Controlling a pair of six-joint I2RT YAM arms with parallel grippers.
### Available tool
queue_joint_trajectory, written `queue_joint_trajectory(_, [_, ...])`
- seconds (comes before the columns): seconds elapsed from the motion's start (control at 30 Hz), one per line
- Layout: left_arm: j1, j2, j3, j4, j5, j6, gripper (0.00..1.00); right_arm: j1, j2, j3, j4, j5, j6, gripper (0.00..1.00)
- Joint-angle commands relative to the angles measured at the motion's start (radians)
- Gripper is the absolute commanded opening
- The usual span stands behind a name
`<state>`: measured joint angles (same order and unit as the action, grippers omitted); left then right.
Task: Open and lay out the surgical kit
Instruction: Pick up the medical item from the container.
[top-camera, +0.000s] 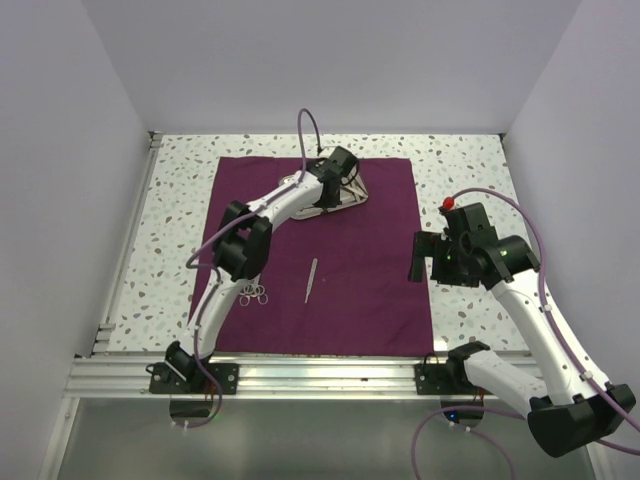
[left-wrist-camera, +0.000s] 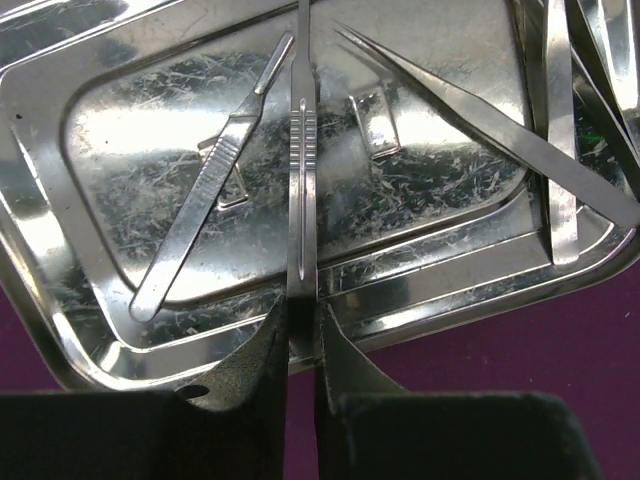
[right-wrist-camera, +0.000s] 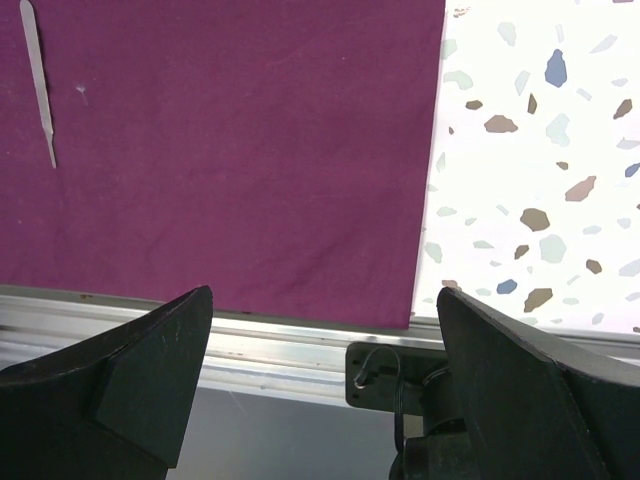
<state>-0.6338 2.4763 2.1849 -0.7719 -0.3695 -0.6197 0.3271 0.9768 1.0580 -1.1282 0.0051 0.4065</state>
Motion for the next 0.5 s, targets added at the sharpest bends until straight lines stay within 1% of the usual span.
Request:
queue_joint_trajectory(0.0, [0.008,-0.144,-0.03,-0.021,0.001,0.02,0.0,0.006,-0.015,0.033,0.024,-0.034,-0.011,0.99])
queue_joint_trajectory(0.2, [0.005,-0.263,-0.102,-0.021,-0.008,0.012,0.0,0.007,-0.03,0.028,0.025,-0.059,0.002,0.98])
queue_joint_trajectory(0.3, [-0.007,-0.335,-0.187,-0.021,-0.017,-0.001,0.0,0.009,-0.039,0.02,0.025,-0.067,0.005,0.98])
queue_joint_trajectory(0.37, [-0.035,-0.373,-0.235,-0.02,-0.032,-0.006,0.0,0.009,-0.044,0.02,0.025,-0.063,0.006,0.98])
queue_joint_trajectory(0.4, [-0.047,-0.411,-0.288,-0.02,-0.042,-0.014,0.0,0.009,-0.044,0.022,0.025,-0.06,0.006,0.98])
queue_joint_trajectory(0.47, [-0.098,-0.454,-0.351,-0.02,-0.072,-0.026,0.0,0.01,-0.044,0.033,0.024,-0.057,0.009,0.99])
